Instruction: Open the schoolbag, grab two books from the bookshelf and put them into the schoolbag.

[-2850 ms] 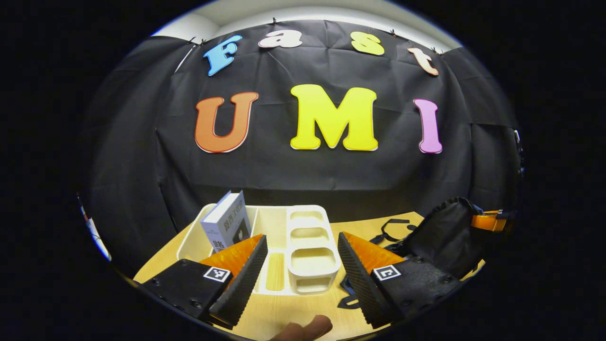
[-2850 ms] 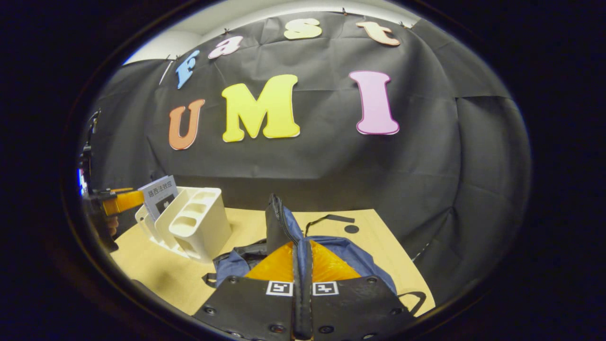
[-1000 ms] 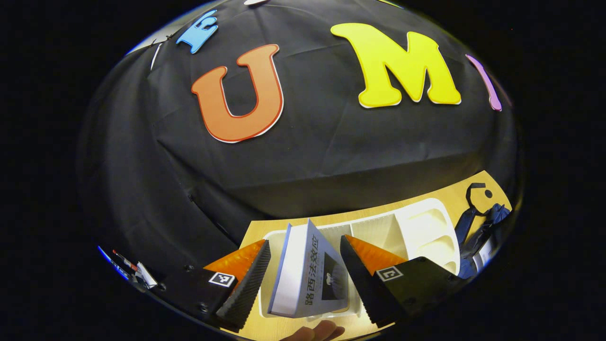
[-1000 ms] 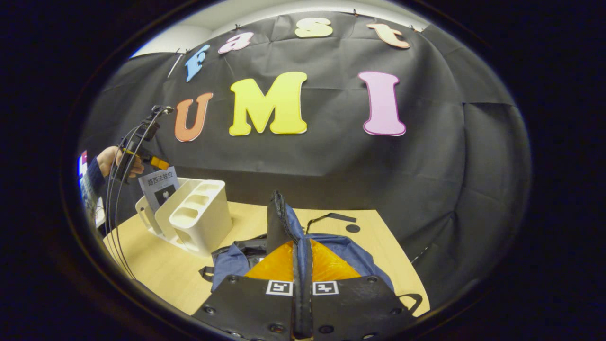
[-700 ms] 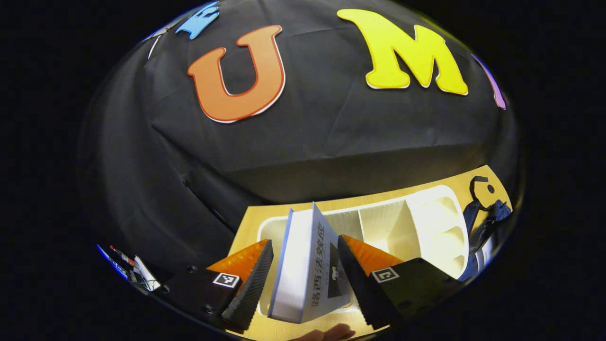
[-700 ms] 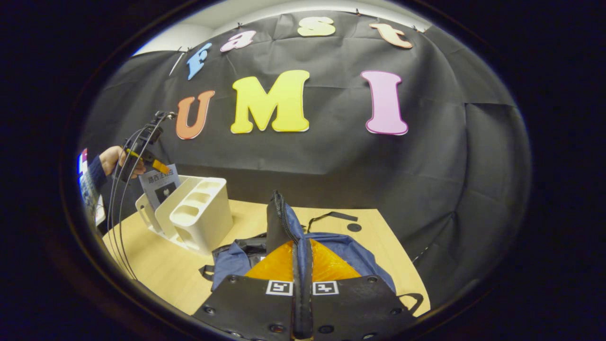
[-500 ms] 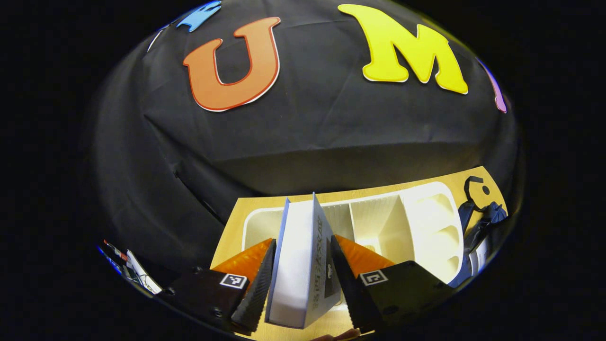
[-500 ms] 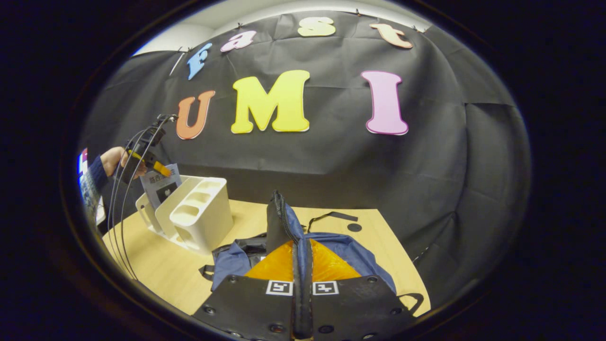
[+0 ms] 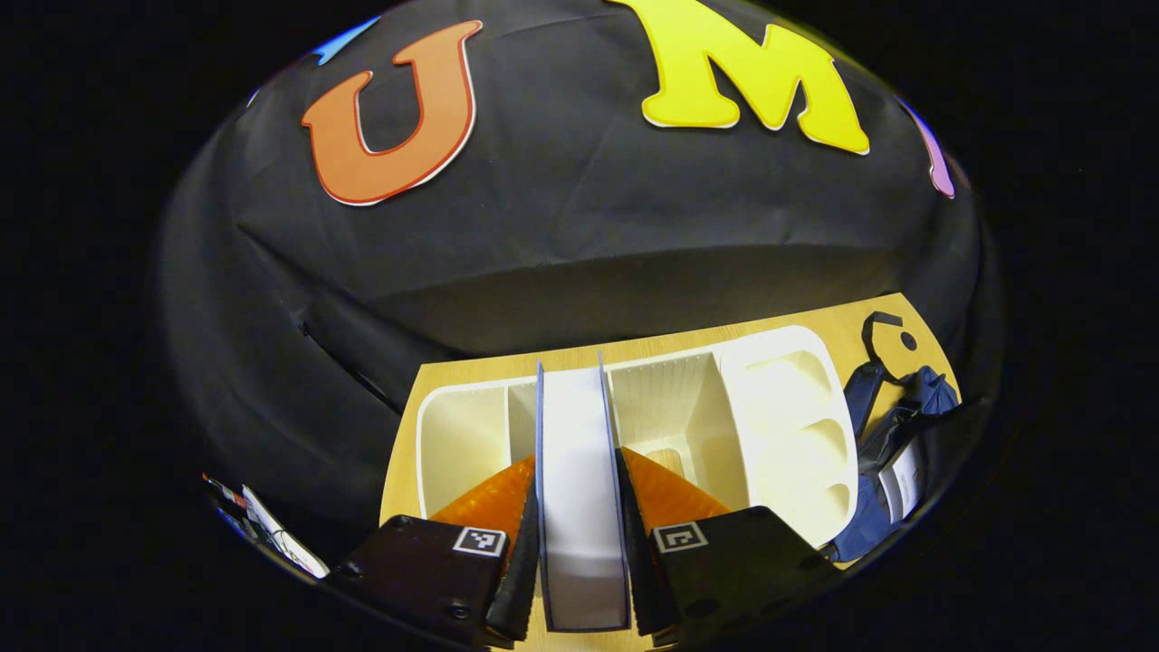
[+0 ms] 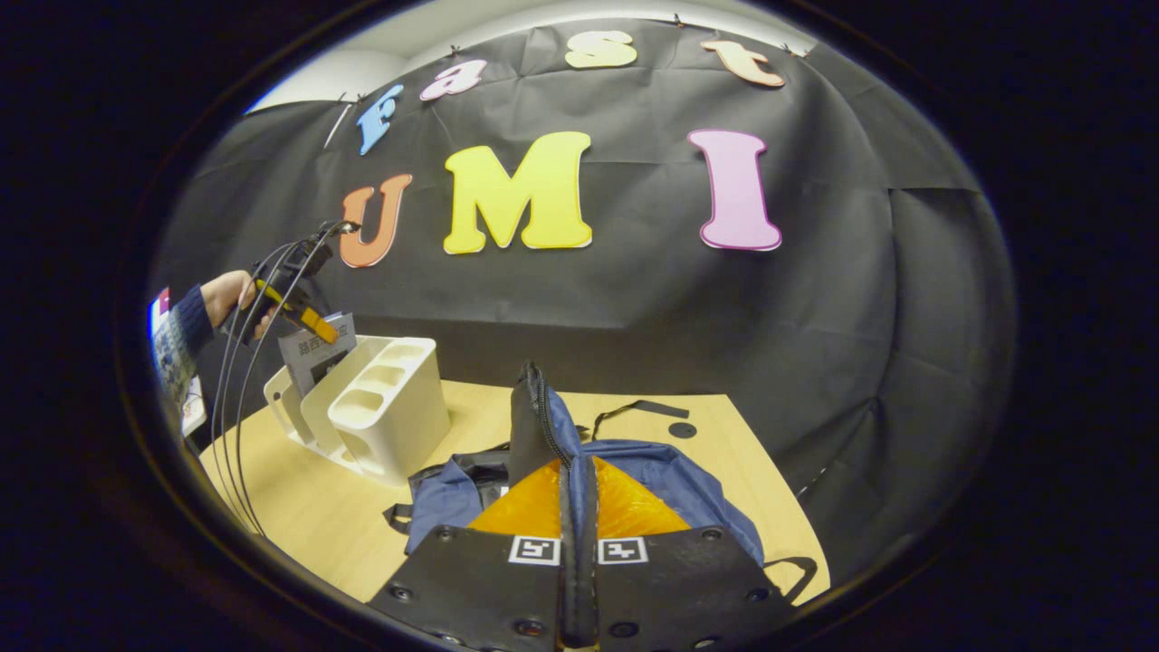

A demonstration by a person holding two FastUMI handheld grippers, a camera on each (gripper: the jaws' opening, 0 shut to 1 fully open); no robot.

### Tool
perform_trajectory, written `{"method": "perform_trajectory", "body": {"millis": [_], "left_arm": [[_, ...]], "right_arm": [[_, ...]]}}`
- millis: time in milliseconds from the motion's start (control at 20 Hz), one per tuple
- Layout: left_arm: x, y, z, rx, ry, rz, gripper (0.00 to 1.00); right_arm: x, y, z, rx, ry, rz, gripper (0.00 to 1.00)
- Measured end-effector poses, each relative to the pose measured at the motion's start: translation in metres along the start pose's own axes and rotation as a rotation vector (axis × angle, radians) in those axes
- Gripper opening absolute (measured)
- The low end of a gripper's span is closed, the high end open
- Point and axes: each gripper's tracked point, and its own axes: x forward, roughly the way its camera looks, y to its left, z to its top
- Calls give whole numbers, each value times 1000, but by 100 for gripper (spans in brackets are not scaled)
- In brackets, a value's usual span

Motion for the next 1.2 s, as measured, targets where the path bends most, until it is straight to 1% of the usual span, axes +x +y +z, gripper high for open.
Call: {"method": "perform_trajectory", "body": {"millis": [150, 250, 350, 500, 600, 800, 950, 1150, 1200], "left_arm": [[1, -1, -1, 10, 15, 13, 43], [-3, -2, -9, 0, 51, 16, 42], [-5, -1, -12, -18, 44, 10, 40], [-11, 6, -15, -41, 40, 28, 39], [-23, 9, -14, -53, 24, 22, 39], [-53, 19, -9, -83, -29, 32, 39], [-78, 18, -10, -121, -63, 5, 39], [-113, 26, -19, -179, -97, -2, 39], [-121, 28, -22, -199, -112, -7, 37]], "right_arm": [[-1, 0, -2, 6, 0, 5, 0], [0, 2, -3, 8, 0, 11, 0], [-1, 2, -5, 8, 1, 14, 0], [-2, 4, -7, 9, 2, 18, 0], [-2, 5, -6, 6, 3, 17, 0], [-3, 8, -8, 6, 8, 19, 1], [-3, 11, -11, 5, 13, 21, 0], [0, 11, -17, 16, 21, 39, 0], [0, 10, -19, 19, 27, 37, 1]]}}
